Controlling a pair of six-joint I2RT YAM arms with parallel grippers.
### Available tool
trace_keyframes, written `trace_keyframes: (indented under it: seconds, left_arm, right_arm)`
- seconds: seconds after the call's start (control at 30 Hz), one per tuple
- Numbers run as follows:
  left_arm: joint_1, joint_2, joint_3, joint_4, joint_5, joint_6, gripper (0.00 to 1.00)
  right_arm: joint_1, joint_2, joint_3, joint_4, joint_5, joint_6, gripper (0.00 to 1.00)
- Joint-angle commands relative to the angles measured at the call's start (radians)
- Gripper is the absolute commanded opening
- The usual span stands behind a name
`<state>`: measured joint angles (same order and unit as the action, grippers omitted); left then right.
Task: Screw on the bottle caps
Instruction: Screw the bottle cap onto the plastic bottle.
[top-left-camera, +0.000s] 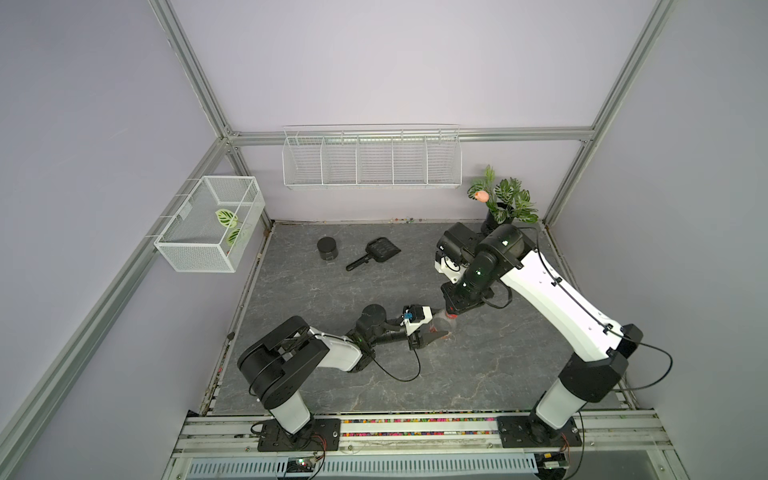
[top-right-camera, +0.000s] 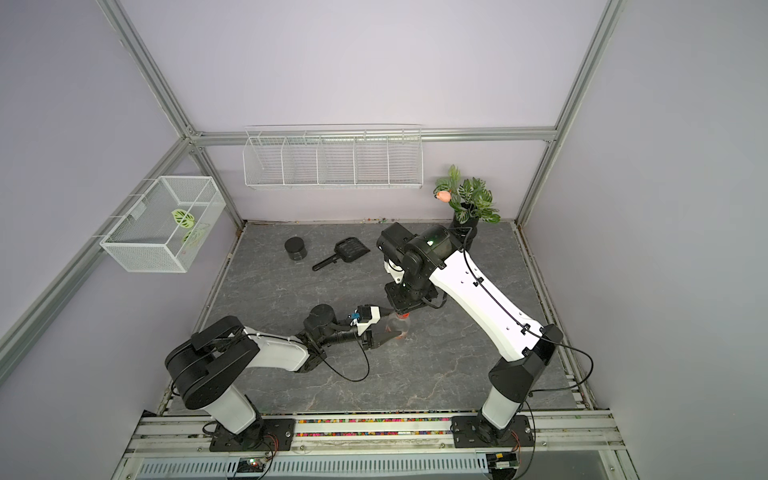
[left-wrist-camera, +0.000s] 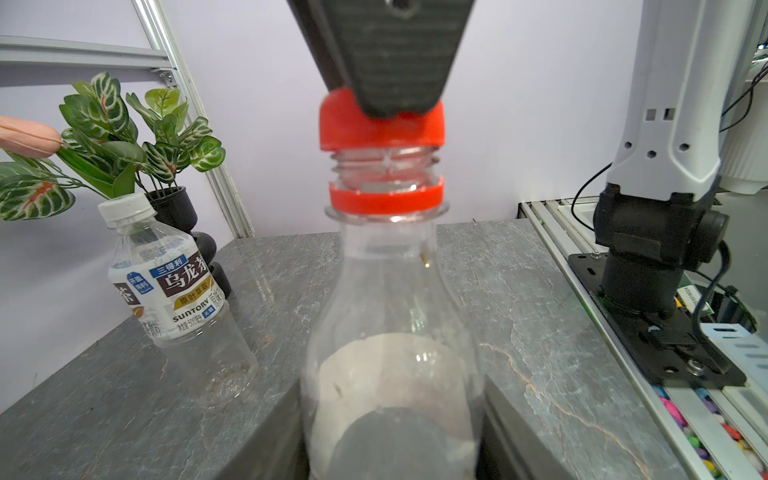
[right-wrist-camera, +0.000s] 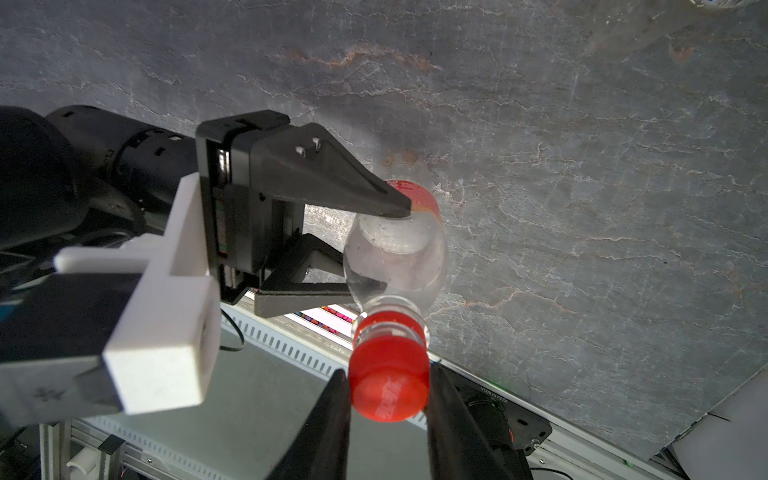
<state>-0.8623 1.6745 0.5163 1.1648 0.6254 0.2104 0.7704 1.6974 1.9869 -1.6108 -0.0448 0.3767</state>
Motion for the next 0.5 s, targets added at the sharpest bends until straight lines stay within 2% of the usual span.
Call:
trace_keyframes:
  seconds: [0.0,0.47]
  left_arm:
    - [-0.009,0.023,-0.016,-0.085,0.012,-0.020,0.59]
    - [-0.011,0.027,-0.034,-0.028,-0.024,-0.073,0.58]
  right_arm:
    - [0.009,0.023,0.016,-0.036,0.034,-0.003,0.34]
    - [0.071,0.093,0.072,-0.089,0.132,-0.048,0.34]
